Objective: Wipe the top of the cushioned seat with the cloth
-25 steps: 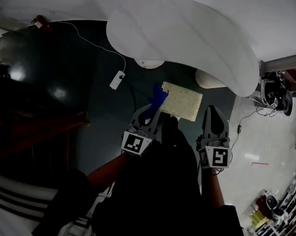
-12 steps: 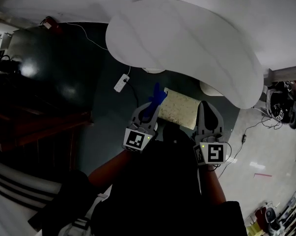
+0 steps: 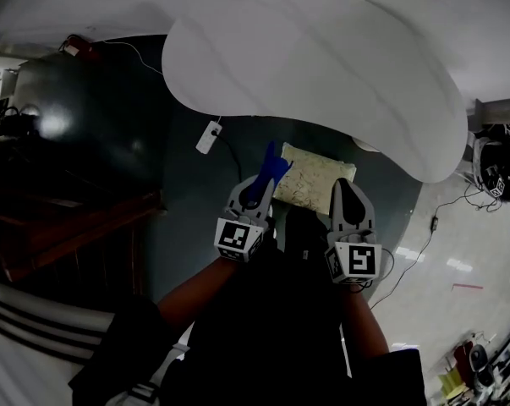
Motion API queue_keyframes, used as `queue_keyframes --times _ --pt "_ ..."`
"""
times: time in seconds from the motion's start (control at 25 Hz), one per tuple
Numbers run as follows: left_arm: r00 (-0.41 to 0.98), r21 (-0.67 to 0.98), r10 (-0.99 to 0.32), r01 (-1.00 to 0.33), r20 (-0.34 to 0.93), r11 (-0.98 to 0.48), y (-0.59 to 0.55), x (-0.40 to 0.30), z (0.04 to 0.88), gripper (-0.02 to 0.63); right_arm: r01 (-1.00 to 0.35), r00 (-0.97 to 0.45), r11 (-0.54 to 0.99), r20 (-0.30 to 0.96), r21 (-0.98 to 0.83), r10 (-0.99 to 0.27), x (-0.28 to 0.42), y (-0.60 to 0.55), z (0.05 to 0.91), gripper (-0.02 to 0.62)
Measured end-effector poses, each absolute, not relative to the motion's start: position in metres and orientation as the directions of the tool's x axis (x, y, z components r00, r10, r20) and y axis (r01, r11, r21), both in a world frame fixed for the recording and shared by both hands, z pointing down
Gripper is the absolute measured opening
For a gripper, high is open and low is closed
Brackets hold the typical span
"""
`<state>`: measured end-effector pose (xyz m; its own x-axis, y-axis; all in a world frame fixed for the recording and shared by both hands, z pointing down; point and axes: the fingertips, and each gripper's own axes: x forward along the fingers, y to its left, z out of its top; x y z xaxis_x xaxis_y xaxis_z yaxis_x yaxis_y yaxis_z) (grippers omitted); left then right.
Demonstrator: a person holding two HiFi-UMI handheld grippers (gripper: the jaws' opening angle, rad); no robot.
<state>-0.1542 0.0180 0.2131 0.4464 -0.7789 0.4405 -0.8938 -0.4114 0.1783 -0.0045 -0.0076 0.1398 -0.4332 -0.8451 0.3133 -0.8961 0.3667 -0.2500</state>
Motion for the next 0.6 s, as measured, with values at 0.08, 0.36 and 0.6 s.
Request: queue_keyframes --times 0.08,0.36,0.6 --pt "0.425 0.166 -0.78 -0.904 0.459 -0.395 0.013 -0.16 0.234 0.04 -0.901 -0.42 0.346 0.331 -0.26 -0.845 -0.008 -0.011 0.159 0.038" --pt "0.362 0.138 -0.78 -0.93 0.511 -0.341 0.004 -0.171 0.316 0.04 -0.915 -0.369 0.266 0.359 -0.303 -0.858 -0.003 -0.028 0.238 0.038" --pt "0.321 0.096 -0.759 -0.94 0.566 -0.326 -0.016 -0.176 0.39 0.04 -0.915 -0.352 0.221 0.398 -0.339 -0.847 0.0 -0.04 0.313 0.038"
